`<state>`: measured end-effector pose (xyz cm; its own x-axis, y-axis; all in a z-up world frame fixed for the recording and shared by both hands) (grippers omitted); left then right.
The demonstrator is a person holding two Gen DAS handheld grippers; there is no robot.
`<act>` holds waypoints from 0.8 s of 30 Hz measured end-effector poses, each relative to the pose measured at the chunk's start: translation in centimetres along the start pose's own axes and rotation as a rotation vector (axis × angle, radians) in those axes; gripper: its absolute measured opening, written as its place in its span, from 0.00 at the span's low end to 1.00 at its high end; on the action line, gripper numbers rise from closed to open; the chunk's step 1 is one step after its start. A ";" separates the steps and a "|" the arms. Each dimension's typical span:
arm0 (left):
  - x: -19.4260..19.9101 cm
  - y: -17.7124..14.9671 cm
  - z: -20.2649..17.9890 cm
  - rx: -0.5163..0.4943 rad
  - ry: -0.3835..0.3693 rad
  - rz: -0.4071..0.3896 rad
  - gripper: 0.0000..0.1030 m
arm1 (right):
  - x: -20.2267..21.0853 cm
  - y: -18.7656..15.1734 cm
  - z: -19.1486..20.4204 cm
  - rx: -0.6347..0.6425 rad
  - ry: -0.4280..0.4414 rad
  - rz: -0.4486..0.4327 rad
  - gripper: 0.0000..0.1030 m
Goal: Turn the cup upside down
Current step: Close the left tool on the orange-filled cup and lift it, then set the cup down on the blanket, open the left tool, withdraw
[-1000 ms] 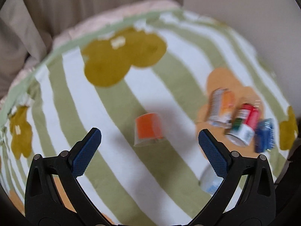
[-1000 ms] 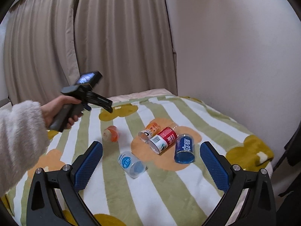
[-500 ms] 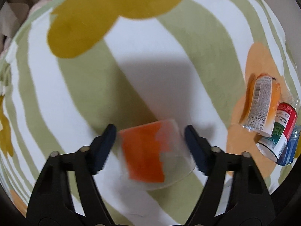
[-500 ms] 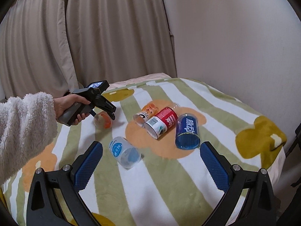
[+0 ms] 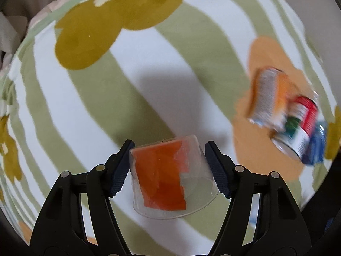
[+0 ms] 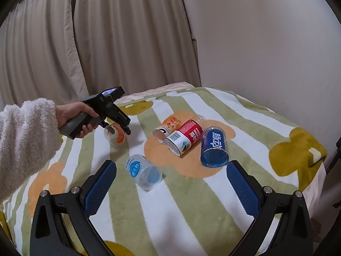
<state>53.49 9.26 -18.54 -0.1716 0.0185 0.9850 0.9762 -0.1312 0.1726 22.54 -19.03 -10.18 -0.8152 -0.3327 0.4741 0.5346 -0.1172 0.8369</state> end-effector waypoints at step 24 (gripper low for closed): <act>0.5 -22.3 -17.9 -0.264 -0.126 0.110 0.65 | 13.2 -0.6 -0.5 -0.048 -0.035 -0.088 1.00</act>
<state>29.24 -5.53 -21.94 -0.0333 0.1105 0.9933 0.9170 -0.3919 0.0743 11.58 -23.79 -4.61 -0.8661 -0.2865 0.4095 0.4703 -0.1898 0.8619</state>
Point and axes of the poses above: each gripper's, at about its wrist camera, not at the fingertips, and x roughly against the way its jaws point, z to its left, y to its top, the point moved 1 cm from there along -x, roughly the way its jaws point, and after that the axes turned 6 degrees about -x, right-handed, at the moved point
